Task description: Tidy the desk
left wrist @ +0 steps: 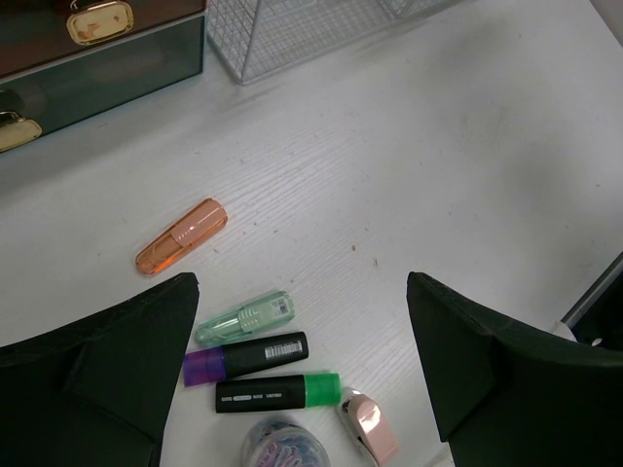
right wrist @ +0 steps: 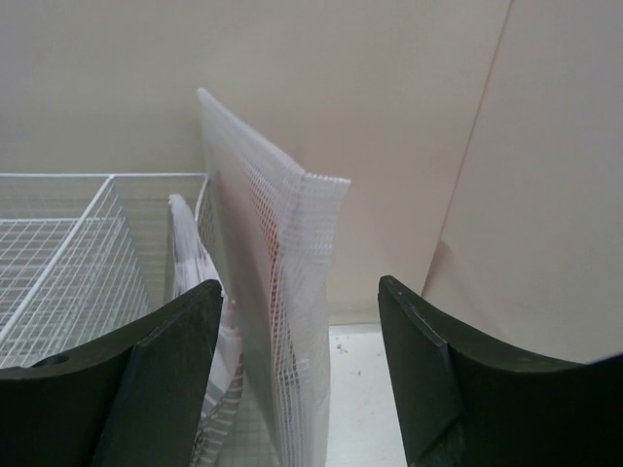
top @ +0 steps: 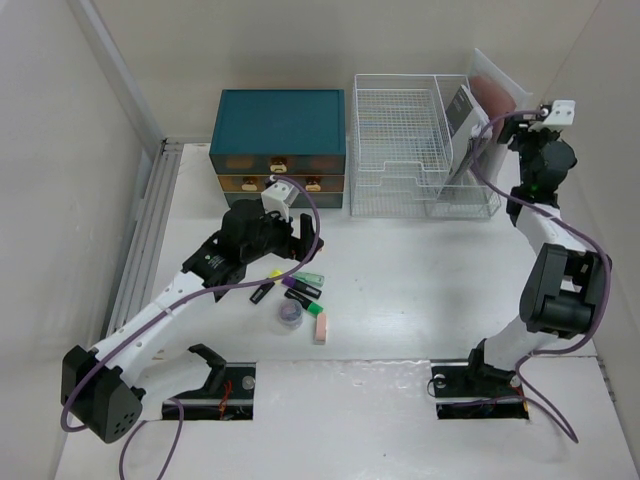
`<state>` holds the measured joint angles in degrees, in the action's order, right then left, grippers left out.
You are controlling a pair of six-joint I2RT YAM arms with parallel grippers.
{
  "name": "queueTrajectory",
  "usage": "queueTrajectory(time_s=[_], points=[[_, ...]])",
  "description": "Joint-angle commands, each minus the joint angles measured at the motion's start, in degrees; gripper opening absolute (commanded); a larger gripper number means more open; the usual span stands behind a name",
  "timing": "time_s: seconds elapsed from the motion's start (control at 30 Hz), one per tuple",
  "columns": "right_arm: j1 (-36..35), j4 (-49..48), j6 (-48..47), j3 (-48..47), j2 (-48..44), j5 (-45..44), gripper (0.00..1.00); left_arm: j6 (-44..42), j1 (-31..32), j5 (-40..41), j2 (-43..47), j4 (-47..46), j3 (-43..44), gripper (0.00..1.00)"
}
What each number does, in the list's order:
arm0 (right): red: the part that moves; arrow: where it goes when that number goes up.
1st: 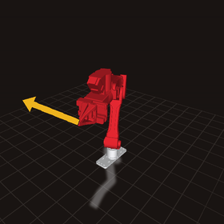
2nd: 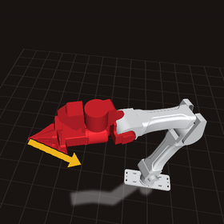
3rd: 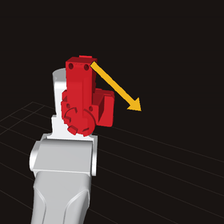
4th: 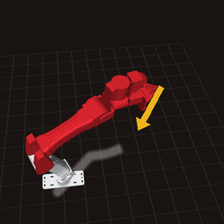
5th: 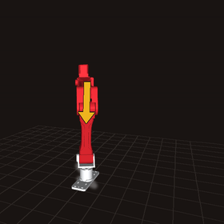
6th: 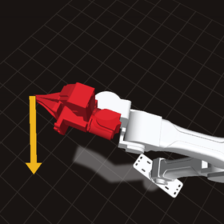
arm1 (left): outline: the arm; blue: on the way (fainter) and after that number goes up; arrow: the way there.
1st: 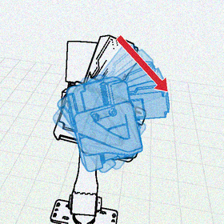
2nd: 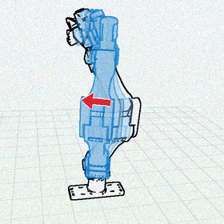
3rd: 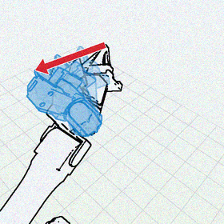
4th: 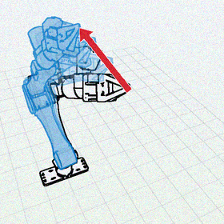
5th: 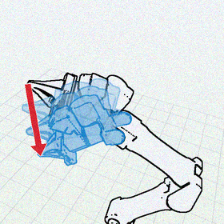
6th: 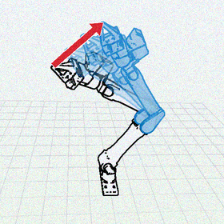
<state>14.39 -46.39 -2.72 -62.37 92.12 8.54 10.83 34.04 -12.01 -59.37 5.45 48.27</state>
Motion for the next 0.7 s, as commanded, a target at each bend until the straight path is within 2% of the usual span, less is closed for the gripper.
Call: queueTrajectory(time_s=[0.0, 0.23, 0.33, 0.43, 0.47, 0.57, 0.6, 0.67], points=[[0.46, 1.13, 0.7, -4.33, 1.74, -1.24, 0.7, 0.24, -0.12, -0.82, 2.15, -1.67, -0.63, 0.86], [0.46, 1.13, 2.02, -9.61, 6.49, -0.54, 0.69, 0.24, -0.12, -0.82, 2.16, -1.67, -0.63, 0.86], [0.46, 1.66, 2.63, -11.63, 8.6, -0.54, 0.64, 0.24, -0.12, -0.82, 1.63, -1.67, -0.63, 0.86], [0.46, 1.66, 3.16, -12.95, 9.66, -0.54, 0.46, 0.24, -0.64, -0.82, 1.11, -1.67, -0.63, 0.86], [0.46, 1.66, 3.16, -12.95, 10.44, -0.02, 0.29, 0.24, -0.64, -0.82, 1.1, -1.67, -0.63, 0.86], [0.98, 1.13, 4.56, -13.48, 11.68, 1.3, 0.05, 0.24, -0.64, -0.82, 1.1, -1.67, -0.63, 0.86], [0.99, 1.13, 5.52, -13.48, 11.68, 1.92, 0.0, 0.24, -0.64, -0.82, 1.1, -1.67, -0.63, 0.86], [0.99, -1.32, 6.67, -11.65, 11.68, 2.62, 0.0, 0.24, -0.64, -0.82, 0.58, -1.67, -0.63, 0.86]])
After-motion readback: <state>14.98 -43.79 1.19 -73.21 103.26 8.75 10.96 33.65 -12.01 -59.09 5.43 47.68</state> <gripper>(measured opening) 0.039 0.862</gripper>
